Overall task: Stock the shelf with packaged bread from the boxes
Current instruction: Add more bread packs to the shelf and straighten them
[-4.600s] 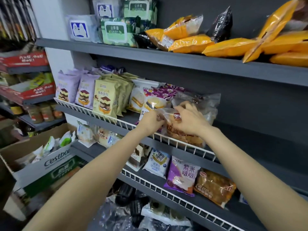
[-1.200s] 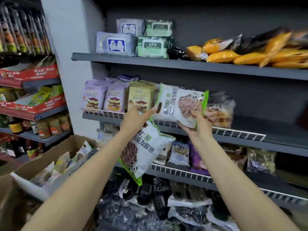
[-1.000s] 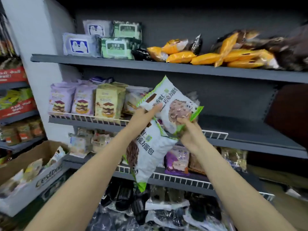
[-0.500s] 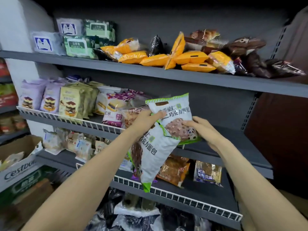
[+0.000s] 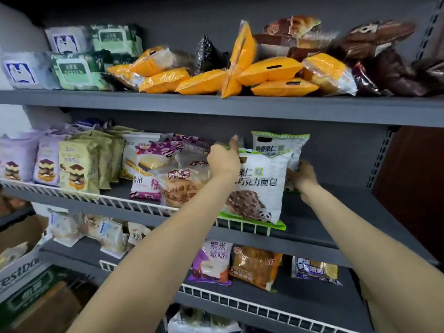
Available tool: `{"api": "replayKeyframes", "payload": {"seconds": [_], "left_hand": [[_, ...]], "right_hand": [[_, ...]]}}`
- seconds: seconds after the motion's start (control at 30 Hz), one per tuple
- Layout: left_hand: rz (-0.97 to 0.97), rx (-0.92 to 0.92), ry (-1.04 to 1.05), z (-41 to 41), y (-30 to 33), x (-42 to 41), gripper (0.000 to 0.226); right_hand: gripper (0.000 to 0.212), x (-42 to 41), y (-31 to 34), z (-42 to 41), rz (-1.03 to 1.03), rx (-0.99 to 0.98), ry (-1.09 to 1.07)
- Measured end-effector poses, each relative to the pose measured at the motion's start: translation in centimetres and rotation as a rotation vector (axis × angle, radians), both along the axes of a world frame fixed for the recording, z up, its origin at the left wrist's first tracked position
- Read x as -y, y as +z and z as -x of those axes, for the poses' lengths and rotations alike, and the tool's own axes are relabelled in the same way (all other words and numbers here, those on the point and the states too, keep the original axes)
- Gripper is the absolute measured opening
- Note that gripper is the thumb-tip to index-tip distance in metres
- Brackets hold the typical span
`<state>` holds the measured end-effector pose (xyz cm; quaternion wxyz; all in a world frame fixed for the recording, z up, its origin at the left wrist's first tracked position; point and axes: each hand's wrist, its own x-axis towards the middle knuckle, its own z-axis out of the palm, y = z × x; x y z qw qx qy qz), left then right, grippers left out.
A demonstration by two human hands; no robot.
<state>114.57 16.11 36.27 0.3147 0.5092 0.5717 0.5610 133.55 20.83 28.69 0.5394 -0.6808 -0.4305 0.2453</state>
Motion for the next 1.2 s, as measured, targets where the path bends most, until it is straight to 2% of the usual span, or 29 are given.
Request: {"api": "replayKeyframes", "payload": {"seconds": [0.13, 0.2, 0.33, 0.37, 0.43, 0.53, 0.57, 0.63, 0.67, 0.7, 0.73, 0.77, 0.83, 0.9, 0.97, 1.03, 1.1, 1.2], "left_hand": [[0.006, 0.008, 0.056, -0.8, -0.8, -1.7, 0.053], [0.011, 0.007, 0.076, -1.1, -1.2, -2.3, 0.053], [0.022, -0.021, 0.113, -1.6, -2.0, -3.1, 0.054], [0.026, -0.026, 0.118, -1.8, -2.1, -3.2, 0.053], [0.03, -0.038, 0.118, -2.1, -2.2, -3.3, 0.052], [0.031, -0.072, 0.127, -2.9, -1.8, -3.6, 0.053], [0.046, -0.092, 0.123, -3.3, -1.7, -3.7, 0.054], [0.094, -0.124, 0.138, -4.0, -1.3, -4.1, 0.056], [0.102, -0.11, 0.143, -4.3, -1.2, -4.3, 0.056], [0.104, -0.078, 0.139, -4.6, -1.1, -4.4, 0.054], [0.097, -0.043, 0.129, -5.0, -1.0, -4.6, 0.053], [0.081, -0.01, 0.115, -5.2, -1.0, -4.6, 0.052], [0.017, -0.006, 0.068, -5.6, -0.9, -4.7, 0.053], [-0.096, -0.19, 0.027, -5.5, -1.1, -4.6, 0.056], [-0.199, -0.537, -0.024, -5.0, -1.8, -5.1, 0.054], [-0.179, -0.827, -0.127, -4.9, -2.6, -6.0, 0.06], [-0.075, -0.97, -0.238, -5.1, -3.5, -6.7, 0.064], [0.053, -0.981, -0.371, -5.2, -4.8, -7.8, 0.066]], "right_hand": [[0.027, -2.9, -0.5, 0.3, -0.023, 0.04, 0.047], [0.021, -5.1, -1.2, 0.2, 0.034, 0.057, 0.067], [0.053, -12.0, -5.4, -3.1, 0.245, 0.36, 0.275], [0.059, -15.8, -8.2, -5.4, 0.266, 0.461, 0.31], [0.064, -16.7, -8.9, -6.5, 0.25, 0.516, 0.371], [0.055, -7.4, -3.2, -2.8, 0.098, 0.302, 0.238], [0.047, -4.8, -2.1, -2.5, -0.013, 0.104, 0.25], [0.042, 0.8, 0.2, -1.7, -0.156, -0.358, 0.503], [0.045, 2.8, 0.8, -1.4, -0.169, -0.458, 0.651], [0.047, 3.7, 0.8, -1.4, -0.168, -0.433, 0.739], [0.048, 4.1, 0.5, -1.3, -0.167, -0.308, 0.749], [0.049, 4.0, 0.3, -1.1, -0.181, -0.183, 0.717], [0.048, 3.1, 0.2, -0.3, -0.24, -0.051, 0.505], [0.047, 1.5, 0.1, 0.0, -0.276, -0.028, 0.327], [0.051, -0.4, -0.2, 0.2, -0.25, -0.016, 0.237], [0.055, -2.1, -0.2, 0.7, -0.196, -0.045, 0.231], [0.059, -3.3, -0.2, 1.7, -0.141, -0.043, 0.259], [0.072, -4.8, -0.7, 2.7, -0.02, 0.169, 0.233]]}}
